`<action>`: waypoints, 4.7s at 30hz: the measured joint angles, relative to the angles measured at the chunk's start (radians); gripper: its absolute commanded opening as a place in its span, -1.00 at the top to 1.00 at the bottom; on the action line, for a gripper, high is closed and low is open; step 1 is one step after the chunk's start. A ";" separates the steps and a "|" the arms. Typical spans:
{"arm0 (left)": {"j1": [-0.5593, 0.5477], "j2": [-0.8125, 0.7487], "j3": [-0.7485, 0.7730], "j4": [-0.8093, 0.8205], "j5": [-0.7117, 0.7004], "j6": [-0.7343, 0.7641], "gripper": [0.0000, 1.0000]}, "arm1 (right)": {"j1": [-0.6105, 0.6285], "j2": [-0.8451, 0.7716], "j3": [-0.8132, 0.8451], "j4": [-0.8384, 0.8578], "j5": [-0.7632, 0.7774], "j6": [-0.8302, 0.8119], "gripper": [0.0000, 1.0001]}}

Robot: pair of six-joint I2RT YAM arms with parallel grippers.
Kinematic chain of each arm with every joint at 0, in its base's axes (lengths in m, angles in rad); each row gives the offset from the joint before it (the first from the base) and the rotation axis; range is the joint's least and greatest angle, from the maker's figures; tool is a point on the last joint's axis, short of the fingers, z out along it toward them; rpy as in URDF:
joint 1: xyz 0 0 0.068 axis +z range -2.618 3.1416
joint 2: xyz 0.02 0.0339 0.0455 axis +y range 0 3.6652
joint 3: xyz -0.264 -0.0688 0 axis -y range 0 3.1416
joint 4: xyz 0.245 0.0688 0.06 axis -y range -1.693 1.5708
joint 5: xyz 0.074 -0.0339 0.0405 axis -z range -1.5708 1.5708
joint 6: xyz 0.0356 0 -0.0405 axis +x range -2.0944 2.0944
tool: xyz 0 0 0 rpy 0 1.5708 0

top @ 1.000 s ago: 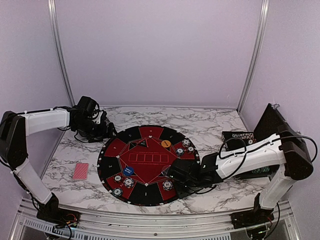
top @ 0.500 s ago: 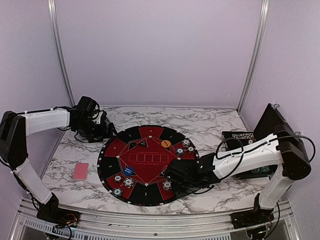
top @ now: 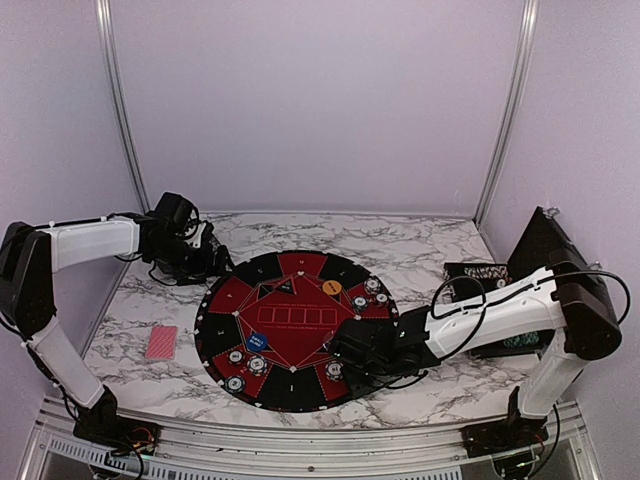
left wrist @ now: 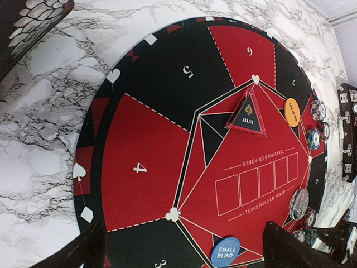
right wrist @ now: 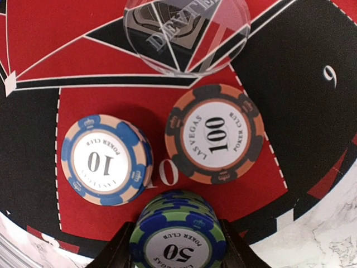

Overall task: Distribute texas hold em gaming equipment
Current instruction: Place the poker chips pile in the dealer area, then pick up the face-down deck piles from the center of the board.

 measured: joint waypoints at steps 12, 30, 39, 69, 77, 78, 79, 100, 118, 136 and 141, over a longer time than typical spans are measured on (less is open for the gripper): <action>0.000 0.000 0.000 0.000 0.000 0.000 -0.98 | 0.000 0.000 0.001 0.001 -0.009 -0.003 -0.13; 0.000 0.005 0.000 0.000 0.000 0.000 -0.98 | 0.002 -0.018 0.000 -0.026 -0.030 -0.015 -0.67; -0.002 0.006 0.000 0.000 0.000 -0.001 -0.98 | 0.002 -0.056 -0.004 -0.044 -0.059 -0.026 -0.88; -0.008 -0.109 -0.016 -0.061 -0.181 -0.058 -0.98 | -0.335 -0.393 -0.032 0.169 -0.079 -0.291 -0.97; 0.004 -0.242 -0.133 -0.141 -0.297 -0.102 -0.98 | -0.459 -0.350 -0.027 0.318 -0.156 -0.402 -0.97; 0.010 -0.253 -0.149 -0.149 -0.308 -0.107 -0.98 | -0.467 -0.348 -0.021 0.327 -0.164 -0.420 -0.97; 0.018 -0.266 -0.167 -0.158 -0.319 -0.110 -0.98 | -0.473 -0.346 -0.013 0.338 -0.173 -0.433 -0.97; 0.125 -0.269 -0.296 -0.252 -0.391 -0.138 -0.98 | -0.509 -0.283 0.081 0.388 -0.339 -0.558 -0.97; 0.125 -0.168 -0.296 -0.305 -0.338 -0.139 -0.98 | -0.513 -0.292 0.050 0.393 -0.365 -0.573 -0.97; 0.125 -0.070 -0.292 -0.310 -0.288 -0.113 -0.82 | -0.514 -0.350 0.000 0.404 -0.367 -0.573 -0.97; 0.123 -0.054 -0.283 -0.325 -0.306 -0.113 -0.55 | -0.514 -0.351 -0.001 0.403 -0.372 -0.573 -0.97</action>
